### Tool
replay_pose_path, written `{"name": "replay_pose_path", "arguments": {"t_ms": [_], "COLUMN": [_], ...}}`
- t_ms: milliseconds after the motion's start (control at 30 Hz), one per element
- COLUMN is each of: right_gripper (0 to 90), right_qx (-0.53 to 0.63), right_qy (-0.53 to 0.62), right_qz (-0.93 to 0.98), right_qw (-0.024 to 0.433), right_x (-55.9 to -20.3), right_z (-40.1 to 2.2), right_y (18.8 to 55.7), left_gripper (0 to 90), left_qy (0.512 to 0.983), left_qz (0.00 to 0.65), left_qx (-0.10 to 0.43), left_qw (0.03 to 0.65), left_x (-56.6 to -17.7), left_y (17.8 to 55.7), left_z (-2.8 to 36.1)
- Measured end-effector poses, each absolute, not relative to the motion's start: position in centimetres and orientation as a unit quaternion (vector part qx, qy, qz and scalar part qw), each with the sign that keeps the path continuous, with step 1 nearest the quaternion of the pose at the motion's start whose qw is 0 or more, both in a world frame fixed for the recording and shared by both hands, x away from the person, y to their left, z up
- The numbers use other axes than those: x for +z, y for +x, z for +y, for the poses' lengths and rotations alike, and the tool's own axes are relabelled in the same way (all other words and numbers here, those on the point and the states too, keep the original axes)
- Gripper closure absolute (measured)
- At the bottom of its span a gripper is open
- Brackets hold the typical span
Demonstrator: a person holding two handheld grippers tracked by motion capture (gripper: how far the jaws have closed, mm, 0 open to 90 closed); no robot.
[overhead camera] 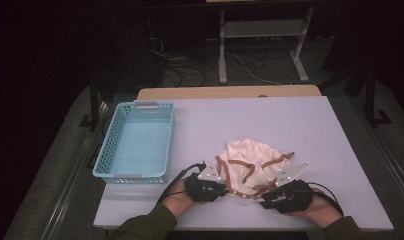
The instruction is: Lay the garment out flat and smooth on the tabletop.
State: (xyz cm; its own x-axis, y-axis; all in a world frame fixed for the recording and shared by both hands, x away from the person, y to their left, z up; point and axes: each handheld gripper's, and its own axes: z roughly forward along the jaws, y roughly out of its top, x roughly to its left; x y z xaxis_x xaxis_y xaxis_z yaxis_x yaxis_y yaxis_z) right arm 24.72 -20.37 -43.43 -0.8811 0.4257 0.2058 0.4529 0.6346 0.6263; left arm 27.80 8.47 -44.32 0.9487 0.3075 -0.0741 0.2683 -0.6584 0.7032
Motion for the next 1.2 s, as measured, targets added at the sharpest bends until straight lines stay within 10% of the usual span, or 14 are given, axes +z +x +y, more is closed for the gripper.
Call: {"name": "replay_pose_path", "arguments": {"t_ms": [1200], "right_gripper": [88.5], "right_qx": [-0.359], "right_qy": [-0.214], "right_qz": [-0.908], "right_qw": [0.035], "right_x": [-43.1], "right_z": [-19.3], "right_y": [25.8], "left_gripper": [89.1], "left_qy": [0.892], "left_qz": [0.19], "left_qx": [0.007], "left_qw": [0.409], "left_x": [-42.3], "left_y": [27.6], "left_z": [9.8]}}
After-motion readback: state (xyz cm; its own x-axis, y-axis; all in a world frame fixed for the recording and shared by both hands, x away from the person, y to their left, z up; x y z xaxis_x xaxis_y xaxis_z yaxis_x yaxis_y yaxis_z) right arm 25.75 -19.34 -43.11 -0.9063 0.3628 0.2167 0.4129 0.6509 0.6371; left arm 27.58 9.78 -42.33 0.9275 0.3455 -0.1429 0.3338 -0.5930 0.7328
